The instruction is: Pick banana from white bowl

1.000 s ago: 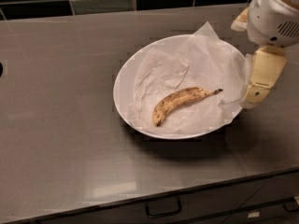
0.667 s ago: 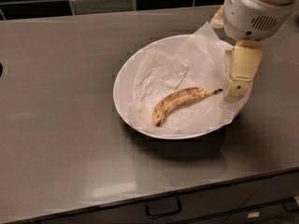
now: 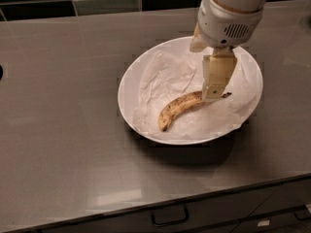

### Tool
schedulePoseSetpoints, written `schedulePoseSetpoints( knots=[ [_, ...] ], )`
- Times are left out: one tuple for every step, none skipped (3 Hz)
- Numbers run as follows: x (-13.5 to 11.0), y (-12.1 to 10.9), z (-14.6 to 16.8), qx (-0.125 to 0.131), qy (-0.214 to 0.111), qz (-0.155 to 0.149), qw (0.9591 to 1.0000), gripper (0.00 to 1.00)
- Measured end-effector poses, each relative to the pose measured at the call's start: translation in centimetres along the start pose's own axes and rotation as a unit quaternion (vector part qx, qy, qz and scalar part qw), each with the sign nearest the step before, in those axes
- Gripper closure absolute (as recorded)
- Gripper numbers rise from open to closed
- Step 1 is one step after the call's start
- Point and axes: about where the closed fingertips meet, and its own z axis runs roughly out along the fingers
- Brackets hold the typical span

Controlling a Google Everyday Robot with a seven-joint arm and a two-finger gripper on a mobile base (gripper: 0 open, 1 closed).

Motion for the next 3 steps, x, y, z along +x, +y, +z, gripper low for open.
schedulePoseSetpoints(
  knots=[
    [-0.3,-0.2,1.9,-0.014,0.016,-0.005,0.9997,0.34],
    [-0.4,-0.3,3.6,-0.029,0.029,-0.007,0.9991,0.35],
    [-0.7,-0.2,5.0,-0.041,0.034,-0.014,0.9985,0.38]
  ],
)
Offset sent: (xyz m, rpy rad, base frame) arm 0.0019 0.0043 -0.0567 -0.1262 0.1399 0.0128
